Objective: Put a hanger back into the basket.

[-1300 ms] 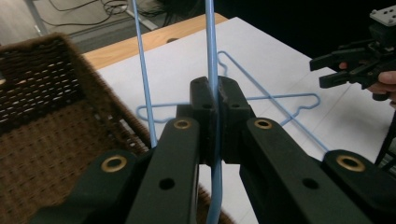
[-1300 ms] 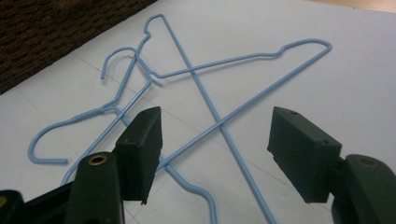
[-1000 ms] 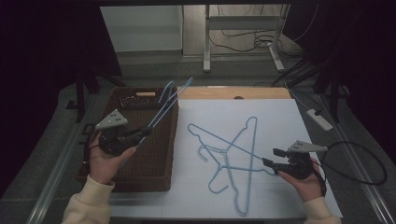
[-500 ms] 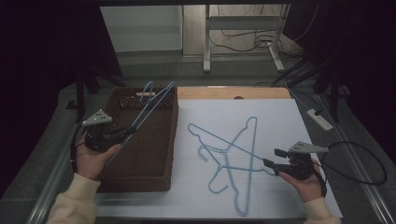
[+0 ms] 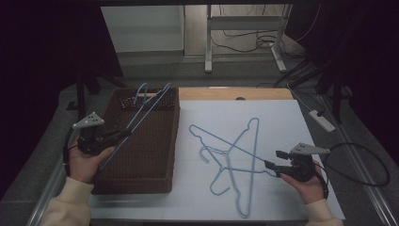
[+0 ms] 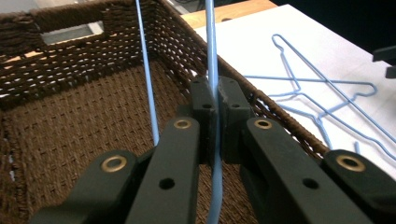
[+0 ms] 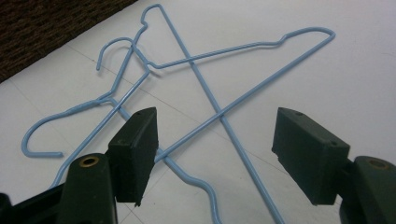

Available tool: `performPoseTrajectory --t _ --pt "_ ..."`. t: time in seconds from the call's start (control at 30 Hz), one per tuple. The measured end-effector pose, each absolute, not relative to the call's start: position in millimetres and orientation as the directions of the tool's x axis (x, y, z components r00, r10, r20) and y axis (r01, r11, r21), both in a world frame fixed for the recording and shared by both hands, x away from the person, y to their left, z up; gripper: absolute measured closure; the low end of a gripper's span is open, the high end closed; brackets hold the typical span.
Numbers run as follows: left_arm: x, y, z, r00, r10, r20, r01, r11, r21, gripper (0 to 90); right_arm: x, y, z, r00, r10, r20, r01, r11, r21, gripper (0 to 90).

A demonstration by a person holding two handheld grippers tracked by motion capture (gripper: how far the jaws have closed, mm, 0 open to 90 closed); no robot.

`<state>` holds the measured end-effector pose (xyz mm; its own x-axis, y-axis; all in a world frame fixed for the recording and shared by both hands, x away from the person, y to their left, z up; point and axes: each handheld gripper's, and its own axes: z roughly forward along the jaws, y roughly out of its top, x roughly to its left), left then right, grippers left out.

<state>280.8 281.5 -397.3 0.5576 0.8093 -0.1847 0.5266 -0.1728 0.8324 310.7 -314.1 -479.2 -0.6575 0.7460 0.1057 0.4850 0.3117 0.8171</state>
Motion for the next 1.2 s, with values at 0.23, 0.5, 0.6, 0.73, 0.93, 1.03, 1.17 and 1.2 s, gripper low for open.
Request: performPoseTrajectory --t 0.23,0.5,0.6,0.73,0.93,1.03,1.17,1.2 --pt "279 282 -401 0.57 0.801 -0.182 0.532 -0.191 0.825 86.4 311 -314 -479 -0.656 0.747 0.107 0.487 0.312 0.816 31.6" --pt "291 281 -416 0.571 0.795 -0.204 0.582 -0.217 0.784 86.4 312 -314 -480 -0.656 0.747 0.108 0.489 0.312 0.814 31.7" --pt "294 280 -420 0.571 0.795 -0.206 0.594 -0.227 0.772 86.3 312 -314 -480 -0.655 0.748 0.111 0.493 0.312 0.812 31.6" --pt "302 278 -427 0.559 0.805 -0.198 0.616 -0.244 0.749 86.3 312 -314 -480 -0.658 0.745 0.109 0.492 0.316 0.812 31.6" --pt "310 278 -435 0.524 0.838 -0.155 0.654 -0.279 0.703 86.3 312 -315 -480 -0.655 0.747 0.113 0.494 0.31 0.812 31.6" --pt "311 282 -434 0.503 0.853 -0.138 0.657 -0.274 0.702 86.1 312 -315 -480 -0.657 0.746 0.112 0.495 0.313 0.811 31.5" --pt "313 289 -435 0.463 0.877 -0.126 0.682 -0.262 0.683 85.9 312 -314 -481 -0.657 0.745 0.112 0.496 0.316 0.809 31.5" --pt "313 289 -436 0.457 0.882 -0.119 0.686 -0.264 0.678 85.8 312 -314 -481 -0.658 0.745 0.112 0.496 0.317 0.809 31.6"
